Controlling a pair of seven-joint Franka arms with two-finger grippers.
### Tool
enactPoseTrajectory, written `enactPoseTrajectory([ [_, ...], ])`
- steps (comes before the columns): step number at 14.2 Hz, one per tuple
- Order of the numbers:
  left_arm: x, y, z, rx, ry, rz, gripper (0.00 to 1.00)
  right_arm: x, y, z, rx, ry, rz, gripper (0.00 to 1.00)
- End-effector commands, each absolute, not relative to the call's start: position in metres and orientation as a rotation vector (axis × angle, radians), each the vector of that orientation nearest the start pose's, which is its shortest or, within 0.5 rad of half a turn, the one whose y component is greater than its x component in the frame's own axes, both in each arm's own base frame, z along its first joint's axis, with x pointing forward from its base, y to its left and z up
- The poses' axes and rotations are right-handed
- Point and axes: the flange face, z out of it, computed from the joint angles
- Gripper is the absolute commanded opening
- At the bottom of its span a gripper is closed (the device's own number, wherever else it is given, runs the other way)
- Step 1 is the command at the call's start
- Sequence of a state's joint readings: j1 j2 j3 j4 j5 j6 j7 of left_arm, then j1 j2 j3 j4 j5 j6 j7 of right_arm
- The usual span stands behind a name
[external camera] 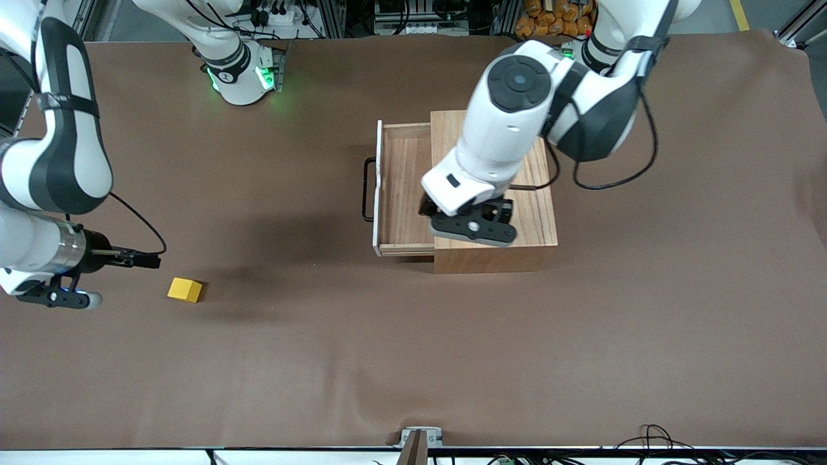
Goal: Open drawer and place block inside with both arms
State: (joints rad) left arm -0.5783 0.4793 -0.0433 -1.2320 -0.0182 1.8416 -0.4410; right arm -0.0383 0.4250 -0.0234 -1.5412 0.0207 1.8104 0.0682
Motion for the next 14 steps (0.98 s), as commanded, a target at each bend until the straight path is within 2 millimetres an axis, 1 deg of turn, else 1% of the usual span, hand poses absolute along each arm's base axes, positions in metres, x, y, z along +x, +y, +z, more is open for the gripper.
enactPoseTrajectory([
  [1, 0.59, -0.362, 0.523, -3.214, 0.262, -0.061, 1.0, 0.674, -0.032, 0.367, -3.13, 0.198, 0.251, 1.0],
  [2, 0.596, -0.338, 0.531, -3.215, 0.267, -0.039, 1.0, 0.676, -0.033, 0.367, -3.128, 0.202, 0.224, 1.0],
  [3, 0.601, -0.32, 0.535, -3.213, 0.303, -0.02, 1.0, 0.676, -0.033, 0.361, -3.127, 0.189, 0.231, 1.0],
  [4, 0.609, -0.294, 0.542, -3.212, 0.311, -0.01, 1.0, 0.677, -0.027, 0.342, -3.127, 0.169, 0.274, 1.0],
  [5, 0.614, -0.273, 0.544, -3.21, 0.323, 0.025, 1.0, 0.678, -0.014, 0.329, -3.134, 0.137, 0.303, 1.0],
  [6, 0.618, -0.247, 0.551, -3.211, 0.326, 0.042, 1.0, 0.678, -0.006, 0.321, -3.144, 0.114, 0.323, 1.0],
  [7, 0.621, -0.223, 0.557, -3.214, 0.334, 0.065, 1.0, 0.677, -0.007, 0.295, -3.149, 0.107, 0.384, 1.0],
  [8, 0.622, -0.202, 0.561, -3.219, 0.328, 0.093, 1.0, 0.676, -0.007, 0.284, -3.146, 0.102, 0.411, 1.0],
  [9, 0.625, -0.178, 0.563, -3.227, 0.292, 0.121, 1.0, 0.676, -0.011, 0.276, -3.137, 0.115, 0.425, 1.0],
  [10, 0.624, -0.163, 0.566, -3.234, 0.275, 0.152, 1.0, 0.675, -0.012, 0.269, -3.136, 0.116, 0.442, 1.0],
  [11, 0.62, -0.151, 0.576, -3.219, 0.251, 0.156, 1.0, 0.676, -0.012, 0.264, -3.141, 0.115, 0.445, 1.0],
  [13, 0.605, -0.135, 0.598, -3.164, 0.218, 0.162, 1.0, 0.685, -0.033, 0.26, -3.142, 0.171, 0.332, 1.0],
  [14, 0.595, -0.125, 0.609, -3.129, 0.214, 0.182, 1.0, 0.69, -0.048, 0.252, -3.135, 0.211, 0.261, 1.0],
])
